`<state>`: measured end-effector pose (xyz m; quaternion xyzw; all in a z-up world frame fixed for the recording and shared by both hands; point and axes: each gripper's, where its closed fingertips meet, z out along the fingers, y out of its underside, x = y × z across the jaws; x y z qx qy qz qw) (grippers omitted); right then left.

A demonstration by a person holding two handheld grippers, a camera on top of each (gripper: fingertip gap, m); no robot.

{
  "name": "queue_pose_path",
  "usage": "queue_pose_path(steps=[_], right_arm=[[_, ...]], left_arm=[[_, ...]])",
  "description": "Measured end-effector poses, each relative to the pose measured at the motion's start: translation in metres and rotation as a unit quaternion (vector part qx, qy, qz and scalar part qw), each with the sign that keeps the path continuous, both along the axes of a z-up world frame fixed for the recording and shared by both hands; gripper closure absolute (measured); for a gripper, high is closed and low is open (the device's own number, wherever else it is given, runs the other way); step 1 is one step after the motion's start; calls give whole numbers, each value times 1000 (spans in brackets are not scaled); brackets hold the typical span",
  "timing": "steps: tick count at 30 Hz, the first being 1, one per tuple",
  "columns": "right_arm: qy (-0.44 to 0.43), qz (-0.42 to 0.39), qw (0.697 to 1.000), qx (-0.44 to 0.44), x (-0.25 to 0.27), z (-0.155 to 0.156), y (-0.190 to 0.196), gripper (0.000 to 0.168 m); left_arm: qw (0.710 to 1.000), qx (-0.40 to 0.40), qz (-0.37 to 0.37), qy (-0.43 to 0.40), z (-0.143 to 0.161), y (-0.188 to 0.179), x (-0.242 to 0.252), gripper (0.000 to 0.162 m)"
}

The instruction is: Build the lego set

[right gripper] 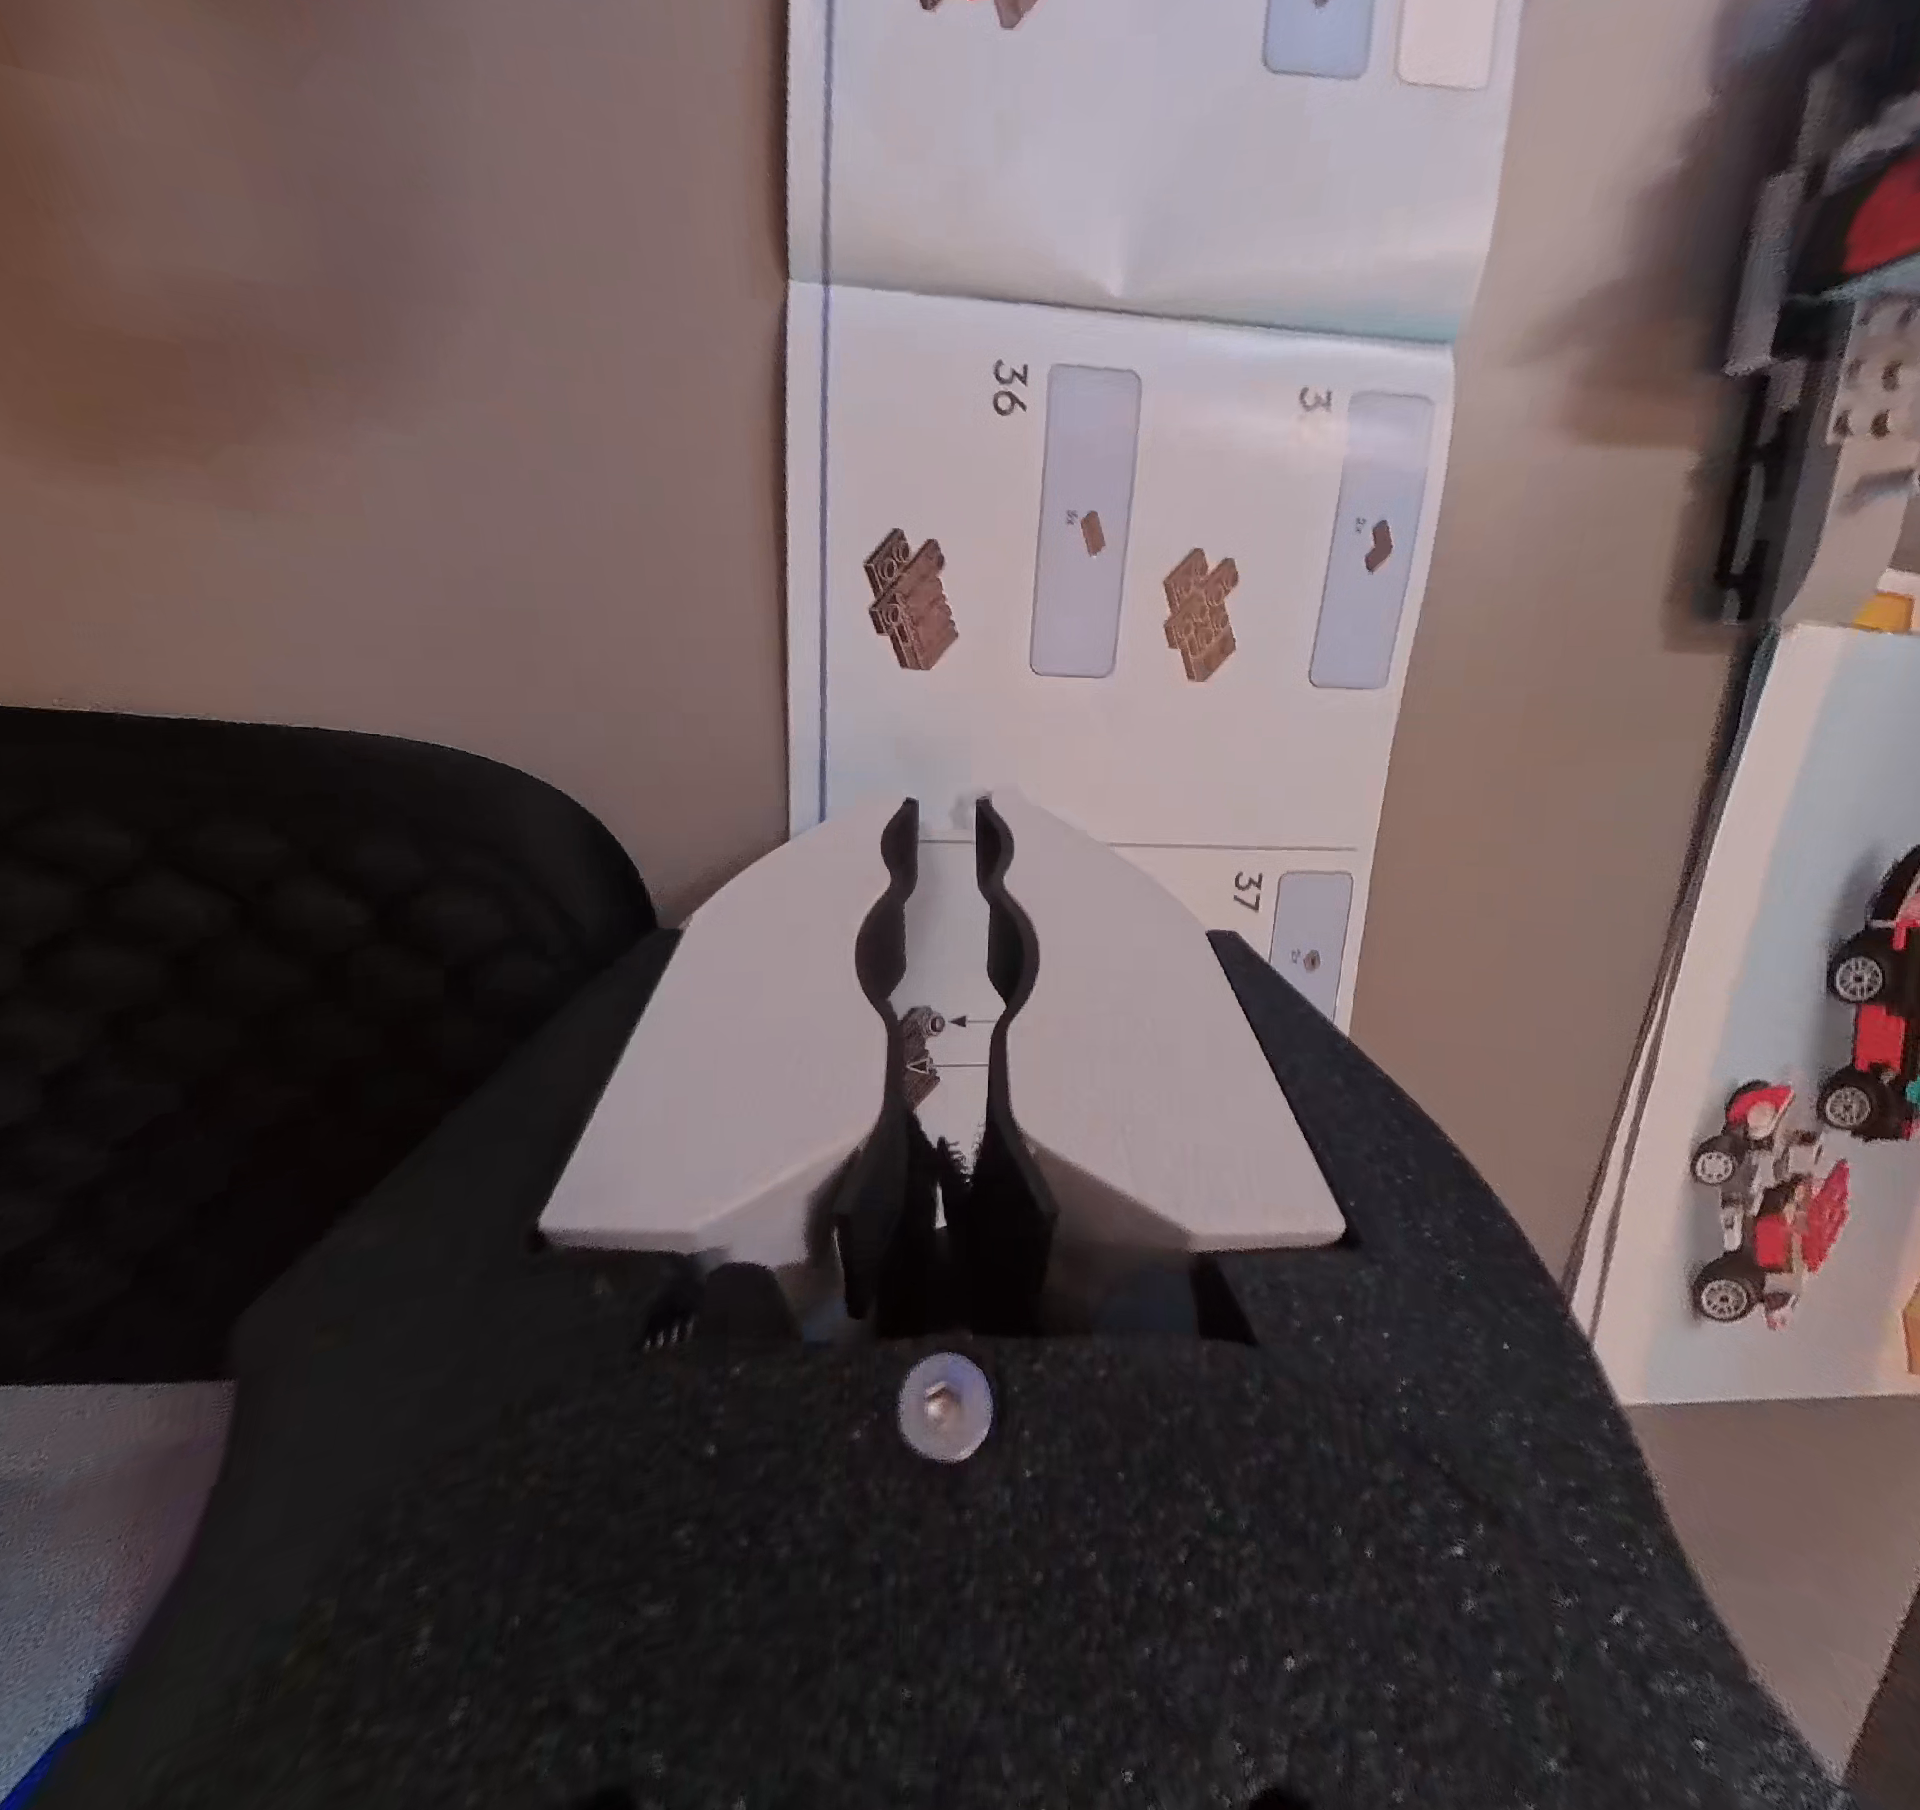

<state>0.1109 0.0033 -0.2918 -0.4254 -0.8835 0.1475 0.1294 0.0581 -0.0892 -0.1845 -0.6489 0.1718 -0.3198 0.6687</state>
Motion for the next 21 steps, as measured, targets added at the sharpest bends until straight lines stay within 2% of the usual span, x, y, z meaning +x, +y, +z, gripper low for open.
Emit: queue_pose_path(steps=[3,7,13,21], right_arm=[[-2,-20,1000,11,6,-4,9,159],[33,-57,998,-25,7,-5,13,161],[93,-68,991,-67,-6,-6,11,162],[94,-57,991,-72,-8,-14,6,163]], left_arm=[[1000,0,0,2,0,0,0,126],[1000,0,1,-1,0,0,0,126],[1000,-2,0,2,-1,0,0,126],[1000,-4,0,-2,-1,1,0,126]])
